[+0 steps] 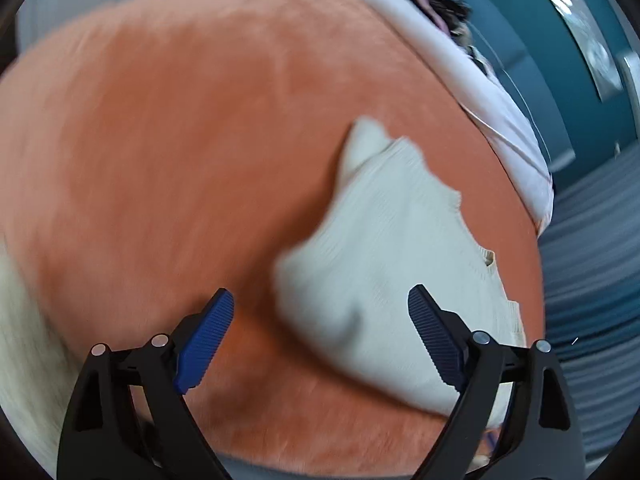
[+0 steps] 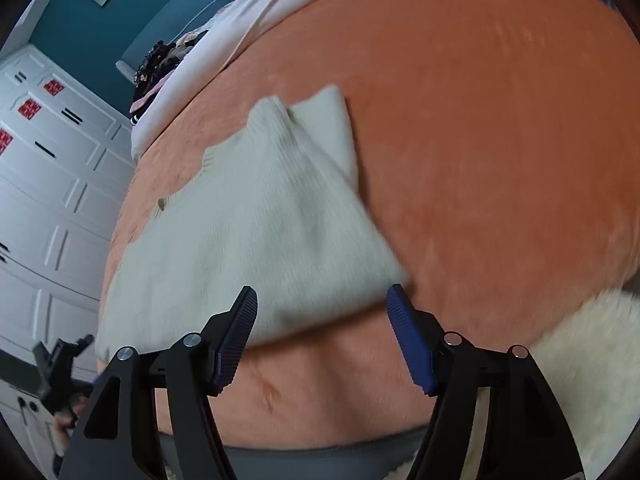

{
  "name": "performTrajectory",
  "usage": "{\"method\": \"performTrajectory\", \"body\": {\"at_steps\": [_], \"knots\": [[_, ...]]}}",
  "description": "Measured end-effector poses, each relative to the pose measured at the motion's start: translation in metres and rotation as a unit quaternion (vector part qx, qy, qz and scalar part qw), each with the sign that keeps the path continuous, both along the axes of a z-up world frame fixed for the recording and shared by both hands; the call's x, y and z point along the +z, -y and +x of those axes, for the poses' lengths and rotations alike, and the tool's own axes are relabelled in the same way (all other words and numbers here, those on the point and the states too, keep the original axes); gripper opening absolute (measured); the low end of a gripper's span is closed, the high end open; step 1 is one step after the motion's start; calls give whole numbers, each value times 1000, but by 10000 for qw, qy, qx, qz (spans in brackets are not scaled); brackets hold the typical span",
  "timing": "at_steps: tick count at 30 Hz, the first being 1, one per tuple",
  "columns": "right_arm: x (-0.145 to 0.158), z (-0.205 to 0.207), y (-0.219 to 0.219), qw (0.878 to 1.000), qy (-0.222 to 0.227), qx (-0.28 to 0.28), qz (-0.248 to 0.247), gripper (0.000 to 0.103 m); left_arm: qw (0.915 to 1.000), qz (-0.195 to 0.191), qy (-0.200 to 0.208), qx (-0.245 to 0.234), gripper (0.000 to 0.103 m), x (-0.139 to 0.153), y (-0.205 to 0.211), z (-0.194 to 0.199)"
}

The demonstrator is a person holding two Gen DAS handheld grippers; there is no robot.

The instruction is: Fold small clothes

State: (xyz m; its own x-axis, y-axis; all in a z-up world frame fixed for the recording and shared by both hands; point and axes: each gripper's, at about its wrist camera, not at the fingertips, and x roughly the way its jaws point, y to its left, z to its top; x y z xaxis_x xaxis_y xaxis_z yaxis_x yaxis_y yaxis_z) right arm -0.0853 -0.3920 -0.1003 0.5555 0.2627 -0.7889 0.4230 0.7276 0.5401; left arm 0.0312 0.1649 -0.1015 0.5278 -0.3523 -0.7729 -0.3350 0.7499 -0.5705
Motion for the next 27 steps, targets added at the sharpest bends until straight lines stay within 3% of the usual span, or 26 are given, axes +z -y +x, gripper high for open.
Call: {"method": "performTrajectory", "body": {"at_steps": [2, 5, 6, 7, 8, 9, 11, 14, 16, 19, 22, 24, 26, 27], "knots": [[-7, 2, 2, 9994, 121, -118, 299, 67, 9995, -174, -135, 208, 86, -13, 1, -4], [-11, 20, 9, 9964, 358, -373, 665, 67, 9994, -197, 185, 205, 85, -5, 11, 8], [-12, 26, 11, 9944, 434, -449, 851, 61, 9992, -307, 222, 147, 74, -2, 15, 16], [-12, 31, 13, 9920, 518, -482, 1043, 25, 9992, -342, 146, 128, 65, -2, 18, 22], [-9, 33, 14, 9910, 542, -488, 1124, 12, 9996, -241, 16, 125, 41, 0, 19, 30], [0, 33, 15, 9904, 654, -522, 1104, 11, 9997, -213, -40, 60, 21, 4, 20, 35], [27, 28, 14, 9897, 946, -423, 988, 10, 9992, -383, 58, 21, 12, 20, 14, 36], [57, 9, 11, 9917, 1016, -126, 773, 10, 9993, -281, 182, -151, 10, 46, 5, 18], [63, -11, 8, 9946, 859, 17, 578, 9, 9993, -275, 55, -257, 10, 50, -2, 1], [48, -42, 6, 9984, 344, 120, 425, 9, 9985, -186, -301, -412, 10, 38, -7, -39], [10, -67, 1, 9987, -358, 178, 311, 10, 9955, 259, -664, -623, 11, 11, 2, -66], [12, -72, 4, 9988, -382, 93, 301, 10, 9938, 475, -799, -609, 20, 2, 3, -68], [35, -68, 6, 9993, -308, 65, -212, 21, 9951, 695, -517, -476, 24, 19, 1, -66], [47, -64, 6, 9983, -262, 132, -507, 27, 9943, 927, -262, -449, 35, 36, 0, -63]]}}
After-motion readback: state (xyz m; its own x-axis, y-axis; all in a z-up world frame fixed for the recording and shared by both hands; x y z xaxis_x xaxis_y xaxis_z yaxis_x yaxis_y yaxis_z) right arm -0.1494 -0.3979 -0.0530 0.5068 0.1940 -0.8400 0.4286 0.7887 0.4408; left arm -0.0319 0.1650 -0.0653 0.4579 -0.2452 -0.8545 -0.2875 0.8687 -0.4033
